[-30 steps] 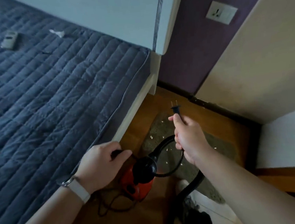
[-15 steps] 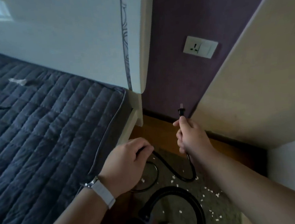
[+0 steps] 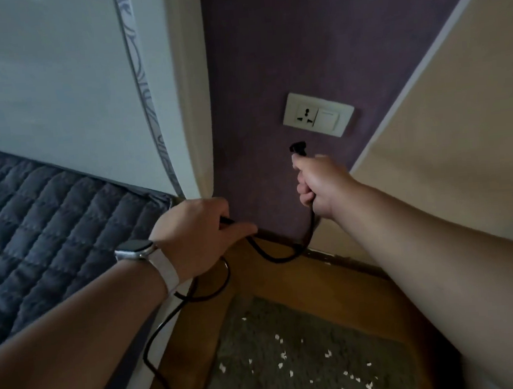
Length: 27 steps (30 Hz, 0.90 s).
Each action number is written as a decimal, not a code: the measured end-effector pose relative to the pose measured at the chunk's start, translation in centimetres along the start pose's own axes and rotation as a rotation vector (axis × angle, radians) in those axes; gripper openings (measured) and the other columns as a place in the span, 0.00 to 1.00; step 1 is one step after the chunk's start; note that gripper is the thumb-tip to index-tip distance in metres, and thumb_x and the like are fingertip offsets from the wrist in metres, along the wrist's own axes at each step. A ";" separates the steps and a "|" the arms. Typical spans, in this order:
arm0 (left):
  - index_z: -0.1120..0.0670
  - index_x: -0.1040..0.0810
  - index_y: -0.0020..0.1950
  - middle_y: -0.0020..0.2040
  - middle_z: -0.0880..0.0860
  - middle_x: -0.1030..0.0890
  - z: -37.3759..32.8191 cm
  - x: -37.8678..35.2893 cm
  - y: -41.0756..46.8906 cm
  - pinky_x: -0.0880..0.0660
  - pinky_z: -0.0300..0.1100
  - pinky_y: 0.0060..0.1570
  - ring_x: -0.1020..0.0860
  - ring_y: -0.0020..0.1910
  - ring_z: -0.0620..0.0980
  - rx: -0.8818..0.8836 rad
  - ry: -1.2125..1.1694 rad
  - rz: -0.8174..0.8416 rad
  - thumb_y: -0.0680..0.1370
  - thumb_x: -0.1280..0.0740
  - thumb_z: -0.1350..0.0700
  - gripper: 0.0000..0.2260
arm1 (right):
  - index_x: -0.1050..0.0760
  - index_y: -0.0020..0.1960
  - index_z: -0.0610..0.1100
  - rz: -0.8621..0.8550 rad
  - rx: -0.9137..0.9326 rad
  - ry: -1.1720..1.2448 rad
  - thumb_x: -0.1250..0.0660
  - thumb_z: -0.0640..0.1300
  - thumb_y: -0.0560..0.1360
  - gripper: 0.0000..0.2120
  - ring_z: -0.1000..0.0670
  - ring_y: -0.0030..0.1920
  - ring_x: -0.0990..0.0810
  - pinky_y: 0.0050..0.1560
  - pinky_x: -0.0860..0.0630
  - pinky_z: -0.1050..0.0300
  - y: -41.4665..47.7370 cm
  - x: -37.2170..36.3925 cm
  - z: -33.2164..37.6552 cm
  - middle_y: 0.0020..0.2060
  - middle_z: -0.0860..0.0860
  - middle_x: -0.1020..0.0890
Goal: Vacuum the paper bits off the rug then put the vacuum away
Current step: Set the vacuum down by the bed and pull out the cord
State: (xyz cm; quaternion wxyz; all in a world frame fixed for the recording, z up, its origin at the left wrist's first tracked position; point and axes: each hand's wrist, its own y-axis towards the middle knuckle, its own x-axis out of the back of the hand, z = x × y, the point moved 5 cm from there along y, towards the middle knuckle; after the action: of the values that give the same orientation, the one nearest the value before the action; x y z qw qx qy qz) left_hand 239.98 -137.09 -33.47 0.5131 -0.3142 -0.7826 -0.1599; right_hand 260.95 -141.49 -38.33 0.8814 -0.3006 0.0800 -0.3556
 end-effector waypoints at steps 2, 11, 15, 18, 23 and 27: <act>0.48 0.33 0.33 0.31 0.49 0.27 0.2 -0.2 2.0 0.34 0.42 0.29 0.27 0.31 0.47 0.067 -0.020 -0.051 0.73 0.35 0.35 0.20 | 0.27 0.46 0.46 -0.011 0.013 0.020 0.39 0.54 0.81 0.13 0.57 0.17 0.39 0.20 0.44 0.66 1.8 -0.3 0.9 0.26 0.53 0.35; 0.51 0.30 0.36 0.33 0.50 0.26 0.8 -2.9 5.8 0.36 0.41 0.28 0.28 0.32 0.47 0.238 -0.156 -0.151 0.77 0.36 0.38 0.18 | 0.30 0.44 0.46 -0.088 -0.012 0.086 0.47 0.59 0.82 0.19 0.57 0.17 0.40 0.20 0.44 0.66 5.7 -0.3 0.9 0.26 0.53 0.34; 0.51 0.30 0.35 0.32 0.50 0.26 1.2 -3.5 5.7 0.36 0.41 0.28 0.28 0.32 0.48 0.262 -0.171 -0.152 0.76 0.36 0.39 0.19 | 0.30 0.43 0.45 -0.076 0.013 0.092 0.47 0.59 0.83 0.20 0.54 0.21 0.38 0.22 0.44 0.65 6.5 -1.1 0.6 0.26 0.52 0.34; 0.52 0.29 0.35 0.31 0.51 0.26 1.6 -3.6 5.3 0.35 0.42 0.29 0.27 0.31 0.49 0.291 -0.174 -0.141 0.76 0.36 0.39 0.19 | 0.31 0.43 0.44 -0.092 0.036 0.105 0.47 0.57 0.83 0.20 0.54 0.21 0.38 0.21 0.45 0.66 6.7 -1.8 0.7 0.25 0.51 0.34; 0.52 0.28 0.37 0.32 0.51 0.24 2.1 -3.0 5.4 0.36 0.41 0.28 0.26 0.32 0.48 0.297 -0.176 -0.143 0.77 0.36 0.40 0.18 | 0.33 0.47 0.50 -0.063 -0.071 0.214 0.49 0.56 0.83 0.14 0.54 0.14 0.36 0.17 0.42 0.68 6.6 -3.0 1.2 0.29 0.51 0.32; 0.53 0.28 0.37 0.32 0.51 0.25 2.6 -3.6 5.1 0.37 0.41 0.29 0.26 0.32 0.48 0.276 -0.206 -0.104 0.78 0.36 0.42 0.17 | 0.33 0.39 0.47 -0.113 0.082 0.140 0.46 0.52 0.82 0.16 0.52 0.25 0.34 0.24 0.37 0.58 7.2 -2.6 1.9 0.30 0.50 0.32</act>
State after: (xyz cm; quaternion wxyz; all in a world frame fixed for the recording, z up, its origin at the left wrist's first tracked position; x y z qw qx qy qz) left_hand 242.54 -132.95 -38.18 0.4594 -0.2145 -0.8608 -0.0442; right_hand 263.91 -134.77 -41.15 0.8637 -0.2426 0.1094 -0.4280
